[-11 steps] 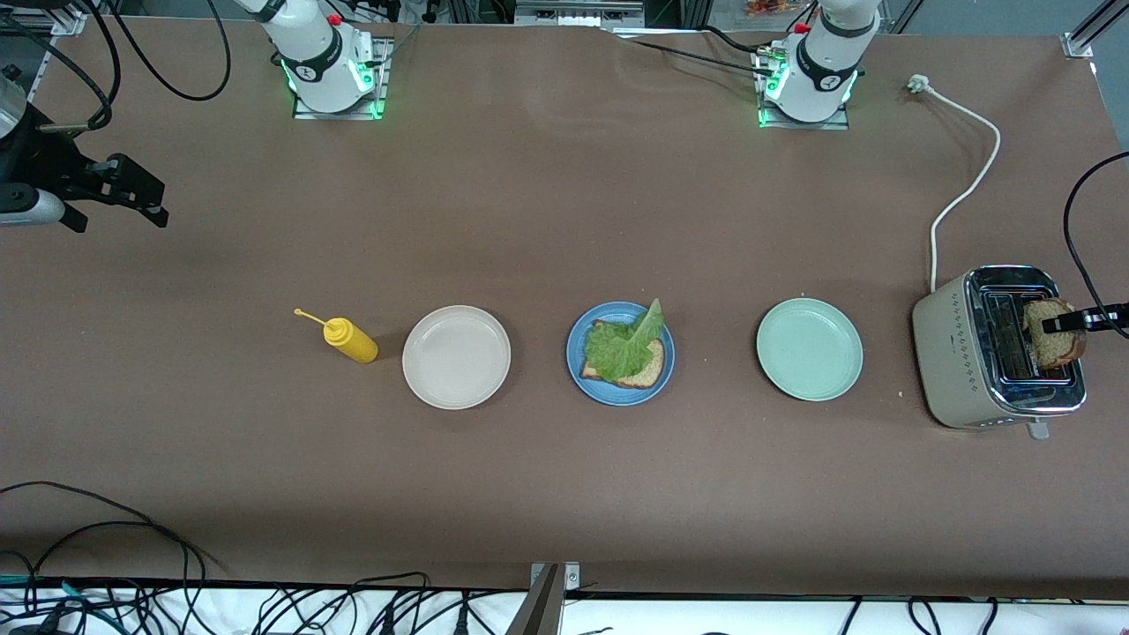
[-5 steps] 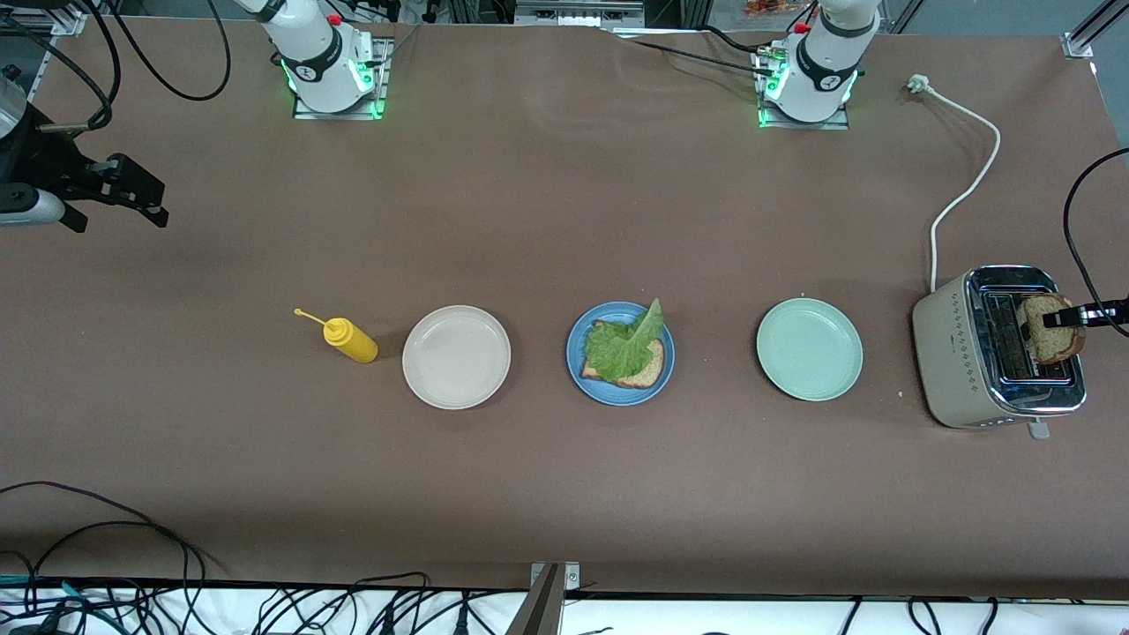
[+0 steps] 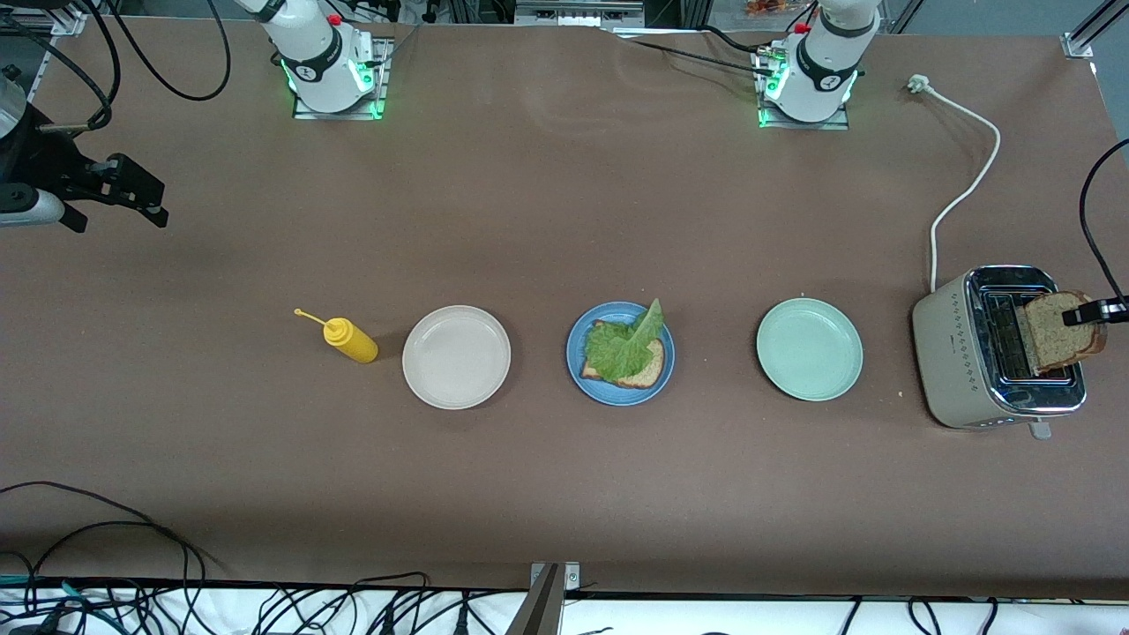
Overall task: Make sandwich in blue plate with both arms
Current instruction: 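Lift the bread slice out of the toaster with the left gripper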
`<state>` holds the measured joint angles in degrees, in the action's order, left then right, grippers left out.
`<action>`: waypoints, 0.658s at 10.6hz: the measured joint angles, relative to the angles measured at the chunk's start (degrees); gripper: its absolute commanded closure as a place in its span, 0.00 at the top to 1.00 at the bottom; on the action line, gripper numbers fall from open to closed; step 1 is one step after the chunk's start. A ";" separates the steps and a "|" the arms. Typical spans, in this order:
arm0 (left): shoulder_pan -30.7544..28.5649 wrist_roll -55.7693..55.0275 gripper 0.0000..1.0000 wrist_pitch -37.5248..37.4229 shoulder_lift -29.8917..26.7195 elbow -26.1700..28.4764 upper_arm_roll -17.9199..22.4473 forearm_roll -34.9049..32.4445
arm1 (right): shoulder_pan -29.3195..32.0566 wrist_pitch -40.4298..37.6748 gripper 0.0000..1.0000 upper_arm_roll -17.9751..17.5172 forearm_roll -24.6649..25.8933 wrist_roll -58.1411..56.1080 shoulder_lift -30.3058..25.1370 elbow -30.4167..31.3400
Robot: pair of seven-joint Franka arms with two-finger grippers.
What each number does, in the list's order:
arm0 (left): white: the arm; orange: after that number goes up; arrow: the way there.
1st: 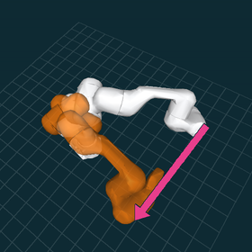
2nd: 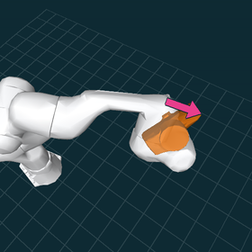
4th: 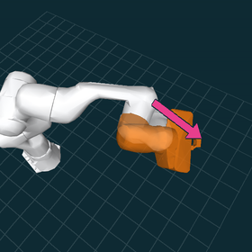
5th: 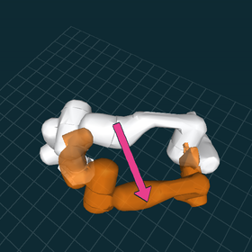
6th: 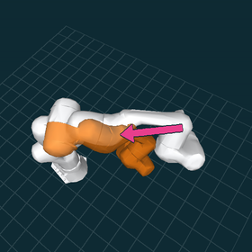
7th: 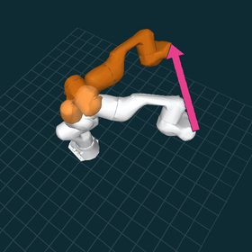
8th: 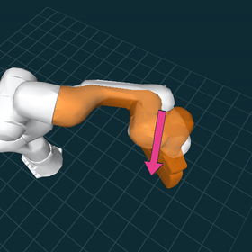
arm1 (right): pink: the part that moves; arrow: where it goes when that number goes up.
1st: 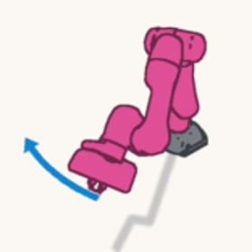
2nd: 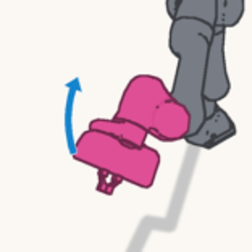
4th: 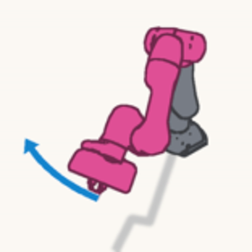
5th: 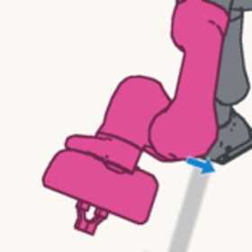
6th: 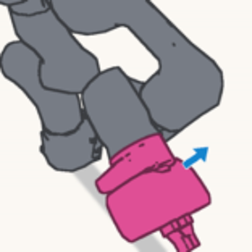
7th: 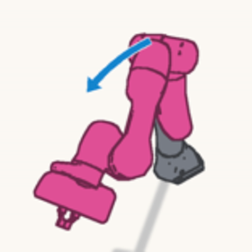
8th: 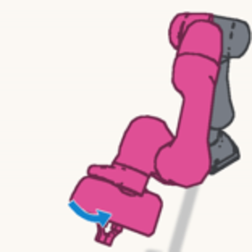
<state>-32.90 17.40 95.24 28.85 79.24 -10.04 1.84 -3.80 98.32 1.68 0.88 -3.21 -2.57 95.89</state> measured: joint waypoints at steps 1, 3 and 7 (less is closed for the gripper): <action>0.30 0.05 0.00 -1.35 -1.33 -0.33 -0.14 -0.29 | 0.00 0.00 1.00 0.01 0.00 0.00 0.01 -0.01; 2.17 0.12 0.00 -4.61 -4.87 -2.02 -0.59 -3.36 | 0.01 0.00 1.00 0.02 0.01 0.00 0.02 -0.01; 10.03 0.07 0.00 -10.57 -10.62 -5.35 -0.67 -6.34 | 0.01 0.00 1.00 0.03 0.02 0.00 0.02 -0.02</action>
<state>-22.86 17.47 84.67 18.23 73.89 -10.71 -4.50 -3.79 98.32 1.71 0.90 -3.21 -2.55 95.87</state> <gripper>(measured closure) 0.890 0.000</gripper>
